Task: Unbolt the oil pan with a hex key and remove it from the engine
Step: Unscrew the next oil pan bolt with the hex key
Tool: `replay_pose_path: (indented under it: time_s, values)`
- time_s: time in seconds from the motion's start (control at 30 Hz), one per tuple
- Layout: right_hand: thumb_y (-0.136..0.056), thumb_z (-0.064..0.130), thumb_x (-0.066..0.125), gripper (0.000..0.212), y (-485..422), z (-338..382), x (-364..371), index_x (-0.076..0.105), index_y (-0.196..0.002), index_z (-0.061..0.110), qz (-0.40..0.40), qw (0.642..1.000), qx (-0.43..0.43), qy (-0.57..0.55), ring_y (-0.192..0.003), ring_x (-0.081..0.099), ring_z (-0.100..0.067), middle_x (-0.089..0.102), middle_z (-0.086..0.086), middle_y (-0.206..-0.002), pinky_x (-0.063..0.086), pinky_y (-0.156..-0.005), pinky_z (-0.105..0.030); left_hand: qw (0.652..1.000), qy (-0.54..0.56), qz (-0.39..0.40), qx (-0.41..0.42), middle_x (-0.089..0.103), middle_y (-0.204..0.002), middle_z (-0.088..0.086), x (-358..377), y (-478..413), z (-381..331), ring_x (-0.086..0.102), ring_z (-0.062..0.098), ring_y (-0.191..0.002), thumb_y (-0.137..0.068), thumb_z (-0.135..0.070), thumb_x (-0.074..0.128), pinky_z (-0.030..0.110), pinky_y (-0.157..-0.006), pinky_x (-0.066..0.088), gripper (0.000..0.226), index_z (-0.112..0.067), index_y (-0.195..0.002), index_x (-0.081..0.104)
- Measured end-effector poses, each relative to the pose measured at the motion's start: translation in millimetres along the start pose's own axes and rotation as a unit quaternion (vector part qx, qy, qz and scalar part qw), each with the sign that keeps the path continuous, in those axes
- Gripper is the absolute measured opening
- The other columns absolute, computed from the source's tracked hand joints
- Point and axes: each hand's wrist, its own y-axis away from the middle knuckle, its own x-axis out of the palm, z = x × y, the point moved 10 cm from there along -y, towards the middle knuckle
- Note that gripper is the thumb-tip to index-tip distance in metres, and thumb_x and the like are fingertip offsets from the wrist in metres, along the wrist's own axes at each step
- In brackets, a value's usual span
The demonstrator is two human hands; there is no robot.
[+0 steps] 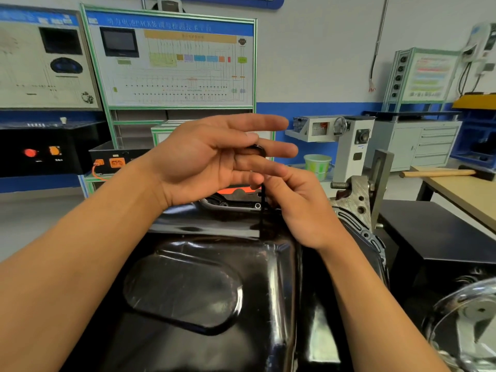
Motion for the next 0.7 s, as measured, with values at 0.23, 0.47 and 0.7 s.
replay_pose_path:
  time_s: [0.23,0.47,0.7]
  values:
    - [-0.093,0.047,0.05,0.028,-1.1,-5.3,3.7,0.074,-0.091,0.032,0.013,1.0,0.014,-0.004,-0.062,0.044,-0.009,0.052,0.008,-0.062,0.039,-0.062,-0.026,1.0,0.005,0.011,-0.004,0.069,-0.119,0.022,0.7,3.2,-0.6,0.072,0.03,-0.101,-0.091,-0.008,0.039,0.028,-0.077,0.057,0.044,-0.015,-0.126,0.064]
    - [-0.092,0.049,0.05,0.041,-1.4,-11.1,4.3,0.072,-0.1,0.015,0.021,0.999,0.026,0.003,-0.063,0.042,-0.012,0.047,-0.007,-0.064,0.037,-0.065,-0.035,1.0,-0.021,0.017,-0.009,0.068,-0.12,0.022,0.4,3.8,-0.1,0.071,0.03,-0.101,-0.088,-0.005,0.039,0.029,-0.078,0.056,0.045,-0.013,-0.124,0.066]
    - [-0.097,0.041,0.052,0.025,1.3,-4.1,9.0,0.071,-0.086,0.029,0.05,0.998,0.024,-0.008,-0.065,0.048,-0.007,0.056,-0.006,-0.068,0.04,-0.071,-0.024,0.987,-0.143,0.068,-0.019,0.065,-0.12,0.006,5.9,9.6,8.9,0.064,0.015,-0.104,-0.086,-0.003,0.058,0.027,-0.083,0.056,0.049,-0.011,-0.134,0.058]
